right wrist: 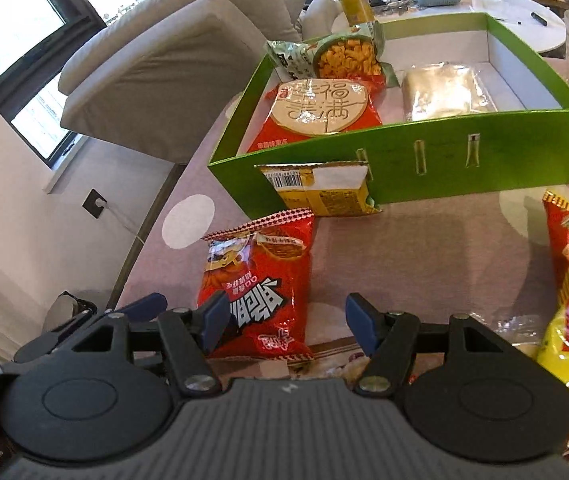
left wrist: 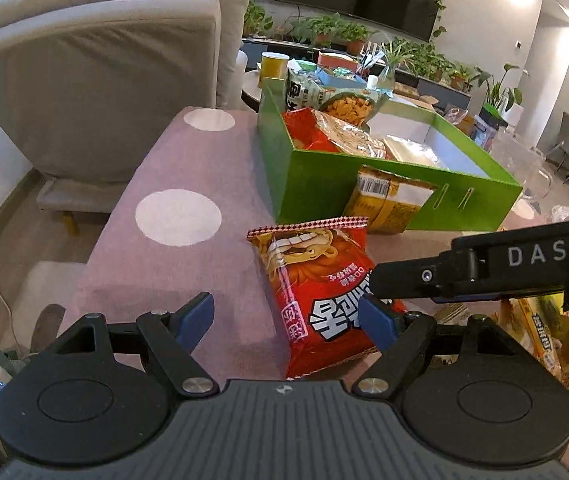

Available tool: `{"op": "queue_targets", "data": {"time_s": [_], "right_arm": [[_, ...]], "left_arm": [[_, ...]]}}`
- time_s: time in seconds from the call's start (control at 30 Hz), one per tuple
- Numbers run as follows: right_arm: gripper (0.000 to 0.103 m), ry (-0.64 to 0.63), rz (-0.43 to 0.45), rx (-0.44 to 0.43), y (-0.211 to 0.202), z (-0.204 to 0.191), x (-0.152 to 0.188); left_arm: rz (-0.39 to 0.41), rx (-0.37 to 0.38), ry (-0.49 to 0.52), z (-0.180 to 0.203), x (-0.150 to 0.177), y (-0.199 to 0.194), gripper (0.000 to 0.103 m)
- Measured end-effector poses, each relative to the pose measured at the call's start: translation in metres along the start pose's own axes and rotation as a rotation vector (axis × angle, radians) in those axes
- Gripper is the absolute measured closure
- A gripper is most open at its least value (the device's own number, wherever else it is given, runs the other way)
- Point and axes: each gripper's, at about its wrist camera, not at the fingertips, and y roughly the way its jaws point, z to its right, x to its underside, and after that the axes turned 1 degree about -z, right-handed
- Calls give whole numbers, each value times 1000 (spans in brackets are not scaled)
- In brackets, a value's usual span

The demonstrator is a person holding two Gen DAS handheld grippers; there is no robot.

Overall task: Organize snacks
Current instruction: 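Move the right gripper back toward the remaining red chip bags, then lower the right gripper onto the red chip bag and grasp it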

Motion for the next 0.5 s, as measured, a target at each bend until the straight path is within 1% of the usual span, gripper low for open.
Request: {"op": "queue_targets", "data": {"time_s": [0.23, 0.5], "right_arm": [[56, 21, -7, 0, 5, 0, -4], [56, 21, -23, 10, 10, 1, -5]], "left_arm": [[5, 23, -12, -5, 1, 1, 28], [0, 65, 14, -4, 1, -3, 29]]}}
